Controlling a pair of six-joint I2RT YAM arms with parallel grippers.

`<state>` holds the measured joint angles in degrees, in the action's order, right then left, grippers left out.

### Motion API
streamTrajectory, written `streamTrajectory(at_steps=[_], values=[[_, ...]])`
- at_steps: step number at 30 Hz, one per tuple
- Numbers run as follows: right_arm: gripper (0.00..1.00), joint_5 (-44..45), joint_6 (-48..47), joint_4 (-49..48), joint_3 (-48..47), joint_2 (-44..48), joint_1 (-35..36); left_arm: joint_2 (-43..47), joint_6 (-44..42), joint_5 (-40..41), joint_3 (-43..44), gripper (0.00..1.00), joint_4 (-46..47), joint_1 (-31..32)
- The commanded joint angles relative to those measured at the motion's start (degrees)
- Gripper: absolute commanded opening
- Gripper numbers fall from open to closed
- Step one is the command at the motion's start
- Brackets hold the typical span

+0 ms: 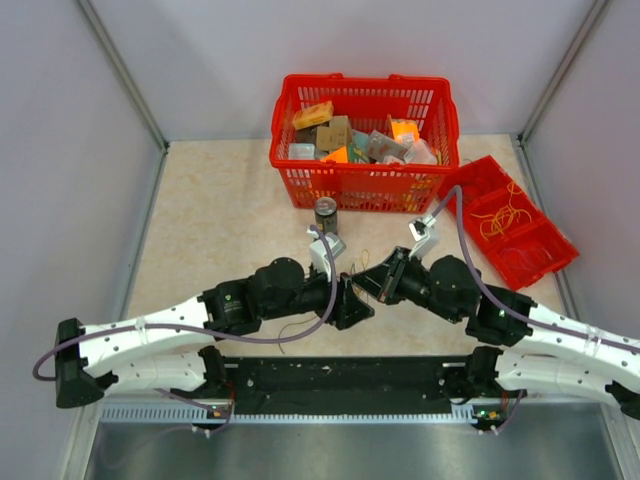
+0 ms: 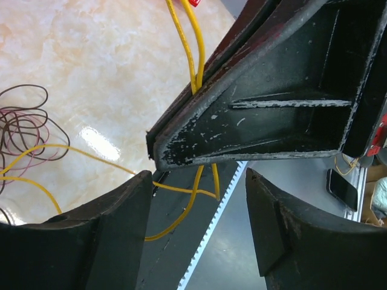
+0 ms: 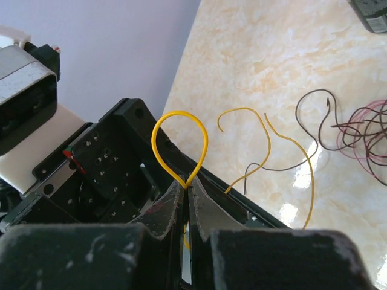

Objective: Untangle the cables

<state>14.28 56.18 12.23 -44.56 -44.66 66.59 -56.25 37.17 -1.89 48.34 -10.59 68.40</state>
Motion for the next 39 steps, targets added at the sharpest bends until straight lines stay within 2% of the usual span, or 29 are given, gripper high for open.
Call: streamTrajectory(at_steps=[1, 6, 8, 9, 12, 14, 16, 17, 21, 22, 23, 28, 32, 34, 36, 39], values=[[0.00, 3.21, 0.24, 2.27, -3.26, 1.07, -0.32, -0.88, -1.49, 0.48, 2.99, 0.64, 6.19, 0.68], [0.00, 1.19, -3.69, 2.19, -3.78, 1.95, -0.23, -3.25, -1.22, 4.70, 5.45, 0.26, 3.39, 0.68], [0.01, 0.22, -8.17, 3.67, -4.31, 2.82, -0.32, -2.82, -0.52, 5.05, 5.45, 0.03, 3.38, 0.68], [0.10, 0.57, -9.85, 4.90, -4.66, 3.70, -0.32, -2.20, 0.09, 5.32, 5.37, 0.00, 3.38, 0.68], [0.43, 0.22, -15.91, 7.80, -5.36, 6.07, -0.32, 0.34, 3.25, 6.20, 2.74, 0.00, 5.57, 0.51], [0.61, 0.39, -19.95, 10.44, -5.98, 7.74, -0.32, 1.84, 6.32, 7.33, 1.33, 0.00, 5.85, 0.50], [0.75, -0.91, -23.38, 11.76, -5.37, 9.94, -0.32, 2.98, 10.97, 9.44, 0.97, 0.00, 3.05, -0.02], [0.80, -2.75, -24.71, 11.68, -4.93, 10.99, -0.32, 3.42, 14.04, 10.84, 1.14, 0.00, 1.03, -0.28], [0.85, -13.65, -29.01, 7.12, -2.91, 8.47, -0.06, 4.74, 23.11, 14.63, 0.53, 0.00, -2.68, -0.46], [0.91, -13.76, -29.98, 5.11, -2.47, 6.63, 0.90, 4.83, 24.52, 14.81, 0.53, 0.00, -2.86, -0.46], [0.93, -11.93, -30.77, 4.04, -2.29, 5.13, 2.65, 4.75, 25.49, 15.16, 0.79, 0.00, -3.29, -0.64], [0.95, -0.32, -32.19, 1.48, -5.88, -3.92, 10.31, 3.78, 30.24, 21.04, 4.39, 0.00, -12.07, -0.81], [0.90, 9.43, -31.84, 1.57, -9.14, -10.51, 15.05, 4.39, 34.54, 23.77, 4.49, 0.00, -14.81, -0.90], [0.84, 14.17, -31.66, 1.39, -10.28, -12.72, 17.69, 4.83, 36.65, 24.56, 3.96, 0.00, -15.25, -0.99], [0.69, 17.78, -31.40, 1.66, -11.25, -14.57, 18.84, 5.27, 38.15, 24.65, 3.08, 0.00, -15.16, -0.99], [0.59, 19.55, -31.05, 0.96, -11.78, -16.33, 19.19, 5.80, 39.56, 24.48, 2.12, 0.00, -14.64, -1.08]])
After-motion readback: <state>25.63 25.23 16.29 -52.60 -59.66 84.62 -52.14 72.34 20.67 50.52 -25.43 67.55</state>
